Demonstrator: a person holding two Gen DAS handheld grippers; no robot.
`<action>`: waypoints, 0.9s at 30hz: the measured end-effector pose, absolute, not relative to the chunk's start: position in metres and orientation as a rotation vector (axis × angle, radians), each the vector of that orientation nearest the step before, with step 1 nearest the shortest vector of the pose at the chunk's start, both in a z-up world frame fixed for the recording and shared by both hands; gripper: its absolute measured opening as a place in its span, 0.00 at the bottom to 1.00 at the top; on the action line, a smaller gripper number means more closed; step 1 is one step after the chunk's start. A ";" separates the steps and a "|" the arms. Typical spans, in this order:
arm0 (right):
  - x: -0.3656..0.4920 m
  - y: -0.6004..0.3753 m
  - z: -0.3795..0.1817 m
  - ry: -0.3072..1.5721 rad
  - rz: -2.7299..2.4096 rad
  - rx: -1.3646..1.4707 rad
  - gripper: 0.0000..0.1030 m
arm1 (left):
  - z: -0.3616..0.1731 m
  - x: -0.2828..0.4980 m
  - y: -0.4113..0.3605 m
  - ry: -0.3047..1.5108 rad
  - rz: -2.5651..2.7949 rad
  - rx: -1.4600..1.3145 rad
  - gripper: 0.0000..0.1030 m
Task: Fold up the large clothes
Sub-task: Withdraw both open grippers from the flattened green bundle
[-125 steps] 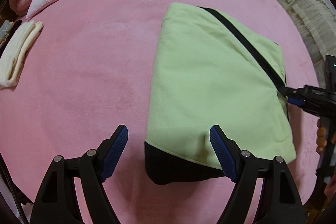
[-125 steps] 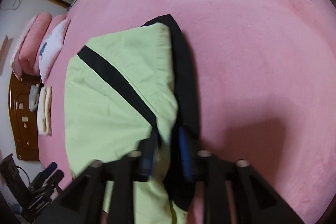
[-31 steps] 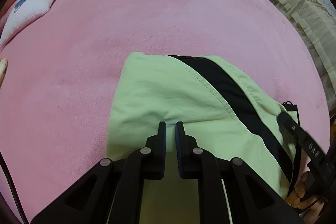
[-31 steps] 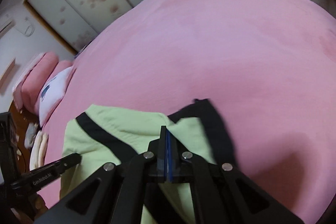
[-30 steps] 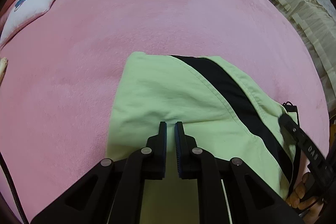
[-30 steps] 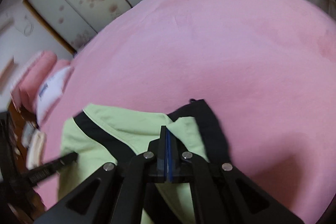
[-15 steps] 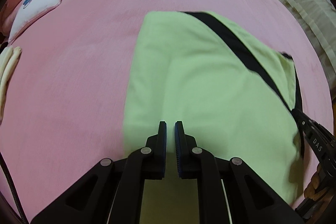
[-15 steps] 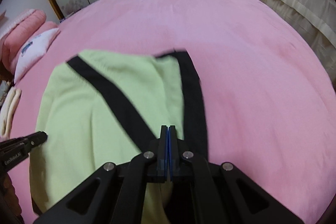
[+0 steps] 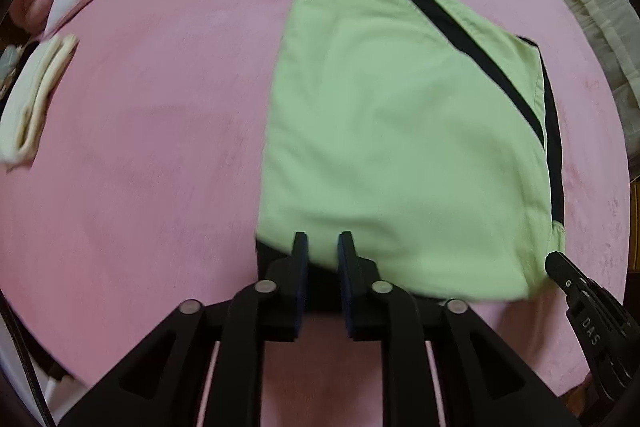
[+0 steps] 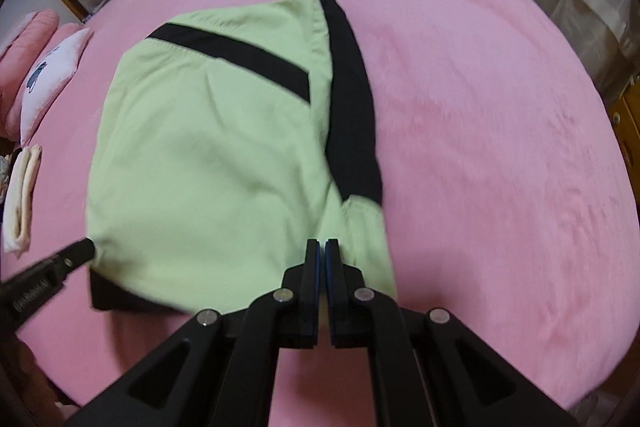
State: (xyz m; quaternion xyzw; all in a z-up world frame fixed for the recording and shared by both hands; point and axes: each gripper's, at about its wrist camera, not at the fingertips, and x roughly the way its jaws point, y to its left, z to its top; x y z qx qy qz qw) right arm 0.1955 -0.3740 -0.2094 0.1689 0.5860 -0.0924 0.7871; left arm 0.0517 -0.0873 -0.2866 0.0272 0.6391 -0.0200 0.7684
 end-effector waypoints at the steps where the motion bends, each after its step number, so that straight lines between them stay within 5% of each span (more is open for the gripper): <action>1: 0.192 -0.371 -0.204 1.285 -0.192 0.366 0.03 | -0.284 0.048 -0.088 1.402 -0.040 0.064 0.22; 3: 0.192 -0.365 -0.195 1.343 -0.177 0.366 0.12 | -0.275 0.039 -0.090 1.419 -0.037 0.075 0.28; 5: 0.189 -0.358 -0.181 1.370 -0.166 0.365 0.43 | -0.265 0.032 -0.090 1.429 -0.034 0.091 0.41; 11: 0.182 -0.342 -0.138 1.362 -0.136 0.296 0.69 | -0.228 0.019 -0.088 1.415 -0.025 0.106 0.79; 27: 0.189 -0.337 -0.127 1.455 -0.056 0.332 0.75 | -0.196 0.031 -0.082 1.401 -0.046 0.074 0.83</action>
